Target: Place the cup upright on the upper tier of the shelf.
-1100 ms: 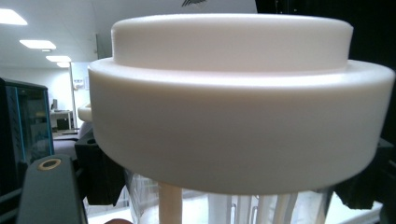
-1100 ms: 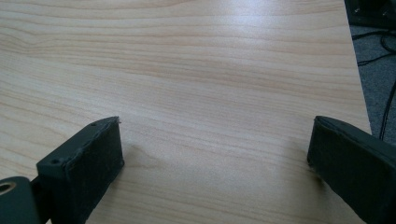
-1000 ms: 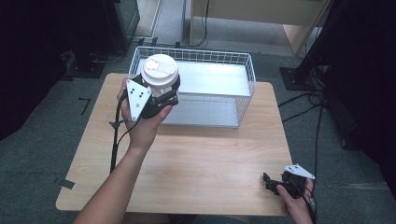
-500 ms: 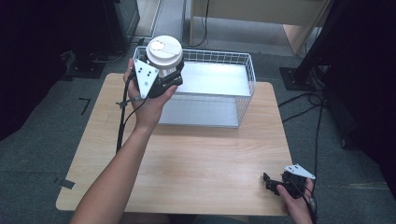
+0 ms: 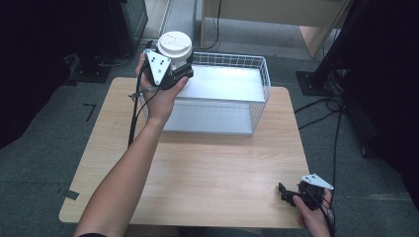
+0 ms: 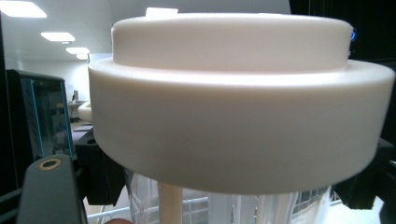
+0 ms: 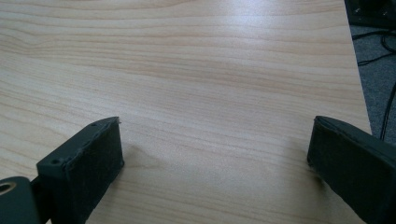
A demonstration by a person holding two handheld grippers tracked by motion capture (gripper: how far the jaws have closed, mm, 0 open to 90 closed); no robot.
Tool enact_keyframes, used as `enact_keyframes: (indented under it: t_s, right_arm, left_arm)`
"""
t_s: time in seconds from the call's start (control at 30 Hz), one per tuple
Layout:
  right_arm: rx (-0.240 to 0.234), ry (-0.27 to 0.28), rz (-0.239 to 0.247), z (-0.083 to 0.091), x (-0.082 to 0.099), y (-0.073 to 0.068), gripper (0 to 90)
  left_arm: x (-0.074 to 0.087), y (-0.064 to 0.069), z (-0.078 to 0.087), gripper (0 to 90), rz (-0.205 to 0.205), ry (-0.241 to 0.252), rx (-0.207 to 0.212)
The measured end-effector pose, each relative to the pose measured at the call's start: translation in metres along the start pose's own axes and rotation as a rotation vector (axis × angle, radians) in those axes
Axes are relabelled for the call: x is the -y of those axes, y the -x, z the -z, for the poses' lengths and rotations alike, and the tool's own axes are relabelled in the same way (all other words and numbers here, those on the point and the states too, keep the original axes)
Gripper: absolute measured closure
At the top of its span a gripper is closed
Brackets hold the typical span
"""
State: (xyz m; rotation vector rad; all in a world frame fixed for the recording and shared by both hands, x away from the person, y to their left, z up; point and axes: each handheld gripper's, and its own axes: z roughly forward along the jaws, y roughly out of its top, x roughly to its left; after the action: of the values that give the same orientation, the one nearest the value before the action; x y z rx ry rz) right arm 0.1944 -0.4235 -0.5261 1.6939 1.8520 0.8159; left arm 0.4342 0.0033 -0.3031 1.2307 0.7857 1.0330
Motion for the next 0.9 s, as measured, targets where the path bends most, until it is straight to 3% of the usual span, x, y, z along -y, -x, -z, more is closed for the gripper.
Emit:
enact_keyframes:
  t_s: [0.1, 0.27, 0.33, 0.47, 0.53, 0.9]
  right_arm:
    - [0.0, 0.0, -0.001, 0.0, 0.0, 0.0, 3.3]
    - [-0.001, 0.001, 0.0, 0.0, 0.0, 0.0, 3.3]
    - [-0.001, 0.001, 0.002, 0.0, 0.0, 0.0, 3.3]
    - [-0.001, -0.002, -0.001, 0.0, 0.0, 0.0, 3.3]
    - [-0.001, 0.0, 0.0, 0.0, 0.0, 0.0, 3.3]
    - [-0.001, 0.002, 0.002, 0.0, 0.0, 0.0, 3.3]
  left_arm:
    - [0.001, -0.003, -0.005, 15.8, 0.021, -0.011, -0.008]
    - [0.001, -0.004, -0.009, 15.2, 0.021, -0.016, -0.002]
    - [0.001, -0.003, -0.011, 11.8, 0.012, -0.019, -0.027]
    - [0.001, -0.005, -0.014, 1.6, 0.052, -0.054, -0.047]
    - [0.001, -0.005, -0.014, 0.4, 0.078, -0.066, -0.033]
    - [0.004, -0.006, -0.004, 0.0, 0.079, -0.09, -0.031]
